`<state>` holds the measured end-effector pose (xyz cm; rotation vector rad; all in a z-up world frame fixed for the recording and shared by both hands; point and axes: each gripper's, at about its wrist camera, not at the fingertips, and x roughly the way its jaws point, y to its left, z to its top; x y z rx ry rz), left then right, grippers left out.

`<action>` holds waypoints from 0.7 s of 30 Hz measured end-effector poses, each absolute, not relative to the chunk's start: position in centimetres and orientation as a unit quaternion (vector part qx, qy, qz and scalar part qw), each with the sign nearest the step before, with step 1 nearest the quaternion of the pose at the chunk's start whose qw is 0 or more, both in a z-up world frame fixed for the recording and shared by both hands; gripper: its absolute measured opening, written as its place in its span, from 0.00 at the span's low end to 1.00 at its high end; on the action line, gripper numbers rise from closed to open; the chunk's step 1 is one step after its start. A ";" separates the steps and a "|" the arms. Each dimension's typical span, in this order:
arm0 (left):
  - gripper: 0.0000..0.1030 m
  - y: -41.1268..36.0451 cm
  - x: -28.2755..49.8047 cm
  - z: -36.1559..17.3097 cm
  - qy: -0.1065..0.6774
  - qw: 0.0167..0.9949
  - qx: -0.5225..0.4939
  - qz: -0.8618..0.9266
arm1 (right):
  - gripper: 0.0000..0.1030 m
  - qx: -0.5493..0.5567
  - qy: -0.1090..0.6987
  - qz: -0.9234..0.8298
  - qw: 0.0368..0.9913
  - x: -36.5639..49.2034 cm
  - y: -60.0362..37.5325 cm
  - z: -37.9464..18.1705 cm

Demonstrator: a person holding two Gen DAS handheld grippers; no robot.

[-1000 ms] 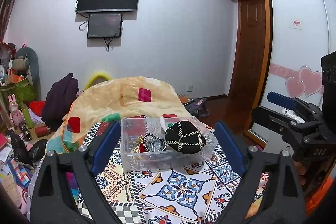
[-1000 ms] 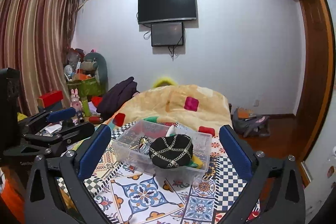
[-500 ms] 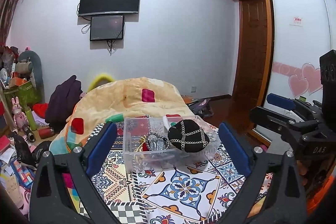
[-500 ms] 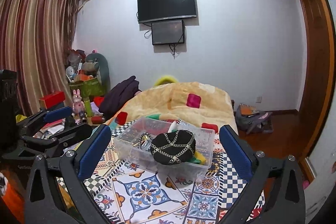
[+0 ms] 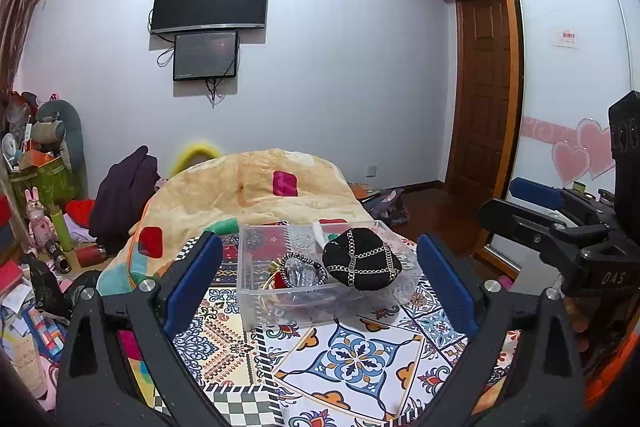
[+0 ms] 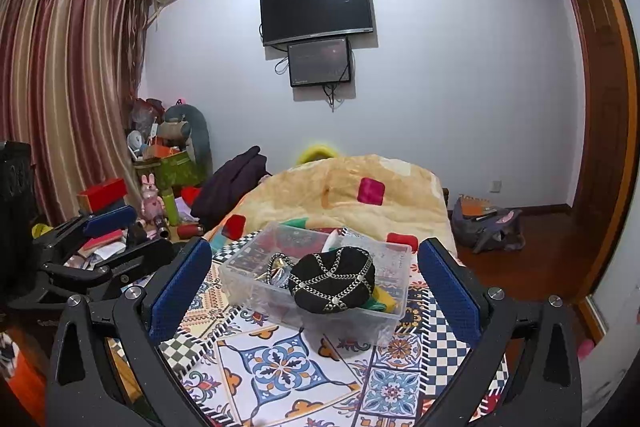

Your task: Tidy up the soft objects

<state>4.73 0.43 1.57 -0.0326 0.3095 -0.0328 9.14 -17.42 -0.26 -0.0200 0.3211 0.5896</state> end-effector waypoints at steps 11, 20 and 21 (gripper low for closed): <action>0.96 0.5 4.7 1.5 0.154 0.988 -0.018 -0.017 | 1.00 -0.006 0.157 0.291 0.944 9.0 -17.5 -0.1; 0.96 0.5 4.7 1.5 0.154 0.988 -0.017 -0.015 | 1.00 -0.004 0.157 0.293 0.943 8.9 -17.5 0.1; 0.96 0.5 4.7 1.5 0.154 0.988 -0.017 -0.015 | 1.00 -0.004 0.157 0.293 0.943 8.9 -17.5 0.1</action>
